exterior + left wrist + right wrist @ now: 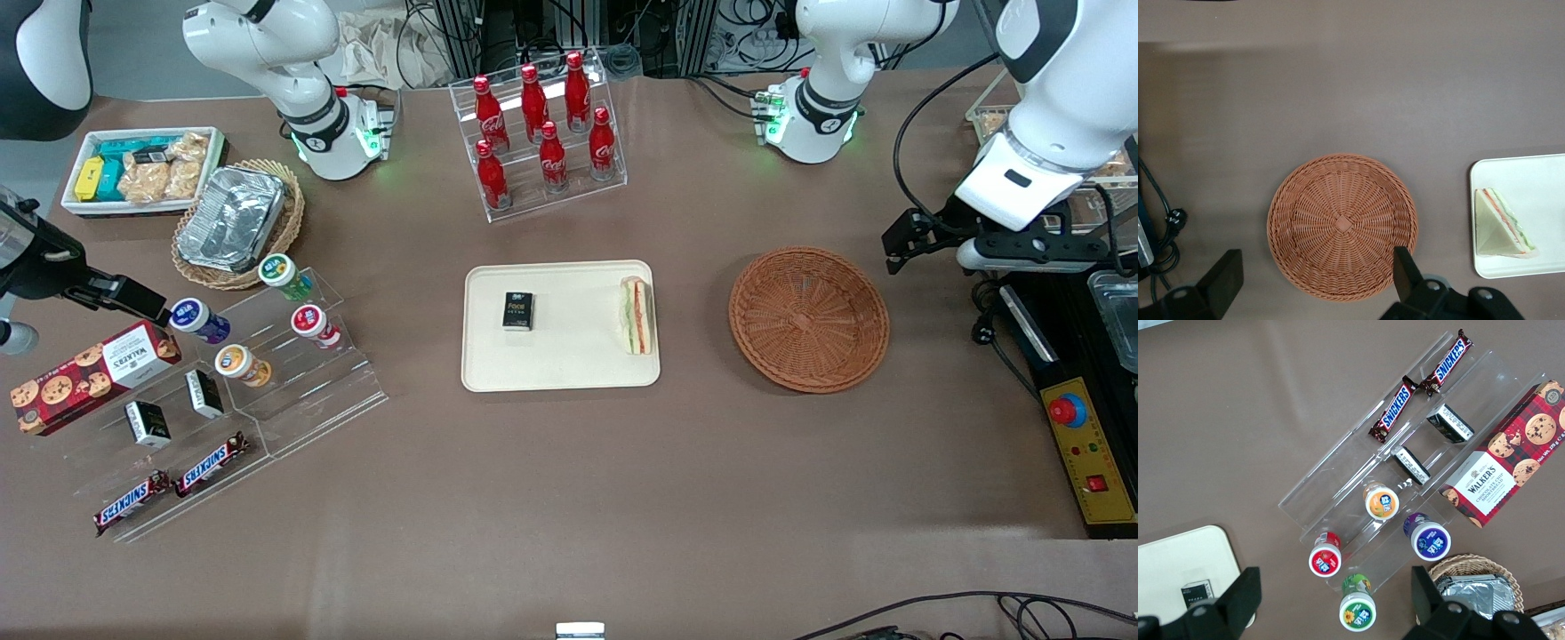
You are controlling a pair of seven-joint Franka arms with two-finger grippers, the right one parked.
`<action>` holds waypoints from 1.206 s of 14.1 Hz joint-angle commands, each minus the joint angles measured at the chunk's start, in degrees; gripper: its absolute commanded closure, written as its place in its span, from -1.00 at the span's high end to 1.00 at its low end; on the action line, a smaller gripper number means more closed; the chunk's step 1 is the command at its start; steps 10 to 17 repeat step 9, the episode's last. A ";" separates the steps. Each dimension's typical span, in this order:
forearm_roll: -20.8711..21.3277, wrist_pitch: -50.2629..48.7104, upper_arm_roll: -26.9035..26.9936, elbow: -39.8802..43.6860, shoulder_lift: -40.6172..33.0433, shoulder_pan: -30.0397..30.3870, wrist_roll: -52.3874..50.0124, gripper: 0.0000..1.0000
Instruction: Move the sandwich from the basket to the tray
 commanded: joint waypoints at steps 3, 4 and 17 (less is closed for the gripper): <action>-0.74 -1.64 1.82 2.49 1.09 -1.18 5.32 1.00; -0.74 -1.73 1.82 5.03 3.38 -1.18 5.41 1.00; -0.57 -1.55 1.82 10.07 8.67 -1.27 5.24 1.00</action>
